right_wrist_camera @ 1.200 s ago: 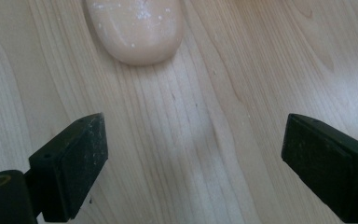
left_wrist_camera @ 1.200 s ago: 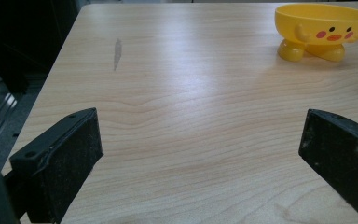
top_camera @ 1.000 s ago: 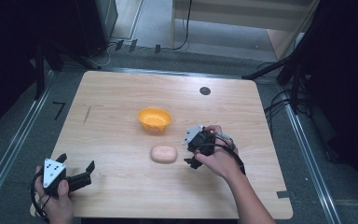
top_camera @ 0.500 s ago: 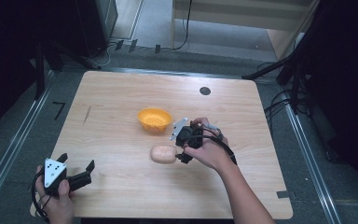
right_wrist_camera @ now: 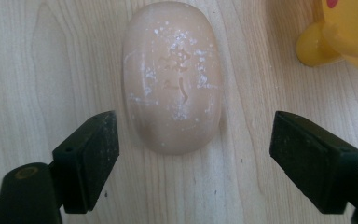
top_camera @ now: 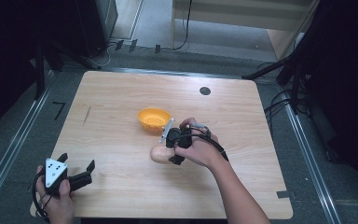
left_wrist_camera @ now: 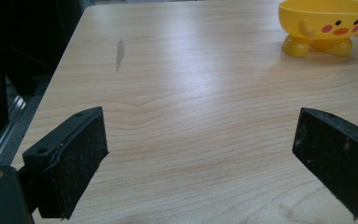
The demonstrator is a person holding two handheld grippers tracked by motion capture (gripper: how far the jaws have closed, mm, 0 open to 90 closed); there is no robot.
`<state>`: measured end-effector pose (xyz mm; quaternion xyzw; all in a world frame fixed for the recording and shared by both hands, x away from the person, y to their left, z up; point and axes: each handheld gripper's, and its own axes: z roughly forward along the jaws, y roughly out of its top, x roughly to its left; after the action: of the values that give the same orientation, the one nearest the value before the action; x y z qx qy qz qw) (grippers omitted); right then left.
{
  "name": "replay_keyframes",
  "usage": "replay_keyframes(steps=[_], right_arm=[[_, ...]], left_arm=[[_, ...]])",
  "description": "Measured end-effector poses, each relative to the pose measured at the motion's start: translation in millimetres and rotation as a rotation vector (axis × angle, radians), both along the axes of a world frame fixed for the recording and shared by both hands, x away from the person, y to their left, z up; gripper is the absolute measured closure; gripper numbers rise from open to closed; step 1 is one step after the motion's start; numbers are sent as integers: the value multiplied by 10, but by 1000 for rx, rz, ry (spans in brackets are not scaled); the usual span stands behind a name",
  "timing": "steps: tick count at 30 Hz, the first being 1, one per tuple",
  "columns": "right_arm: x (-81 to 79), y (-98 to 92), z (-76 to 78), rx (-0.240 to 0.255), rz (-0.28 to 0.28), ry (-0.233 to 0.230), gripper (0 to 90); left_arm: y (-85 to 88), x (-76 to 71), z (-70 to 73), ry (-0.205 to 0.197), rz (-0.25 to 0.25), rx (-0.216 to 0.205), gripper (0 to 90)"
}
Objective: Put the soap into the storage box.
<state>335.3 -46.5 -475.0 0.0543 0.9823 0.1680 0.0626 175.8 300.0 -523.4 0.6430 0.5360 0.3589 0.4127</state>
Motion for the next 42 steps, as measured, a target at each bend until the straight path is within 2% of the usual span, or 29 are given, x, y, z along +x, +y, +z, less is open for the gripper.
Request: replay_keyframes(steps=[9,13,18,23,26,34,35,38,42], right_arm=[[40,115,-129,-36,15,22,209],[54,147,-167,-39,22,43,259],[60,178,-204,-39,17,63,264],[52,206,-235,-44,23,71,304],[37,230,-274,-63,19,58,322],[33,228,-285,-49,20,67,324],[22,229,-293,-55,11,105,309],[13,227,-295,-48,19,110,331],[19,250,-286,-65,22,112,341]], left_arm=[[1,2,2,6,-2,2,36],[2,6,1,7,-8,0,36],[1,10,0,10,-9,-1,36],[-6,10,0,12,-9,4,37],[-6,6,1,9,-8,5,41],[-9,7,0,9,-5,9,41],[-13,9,-1,9,-3,9,41],[-14,9,0,10,-2,12,41],[-11,9,-1,9,-3,8,44]])
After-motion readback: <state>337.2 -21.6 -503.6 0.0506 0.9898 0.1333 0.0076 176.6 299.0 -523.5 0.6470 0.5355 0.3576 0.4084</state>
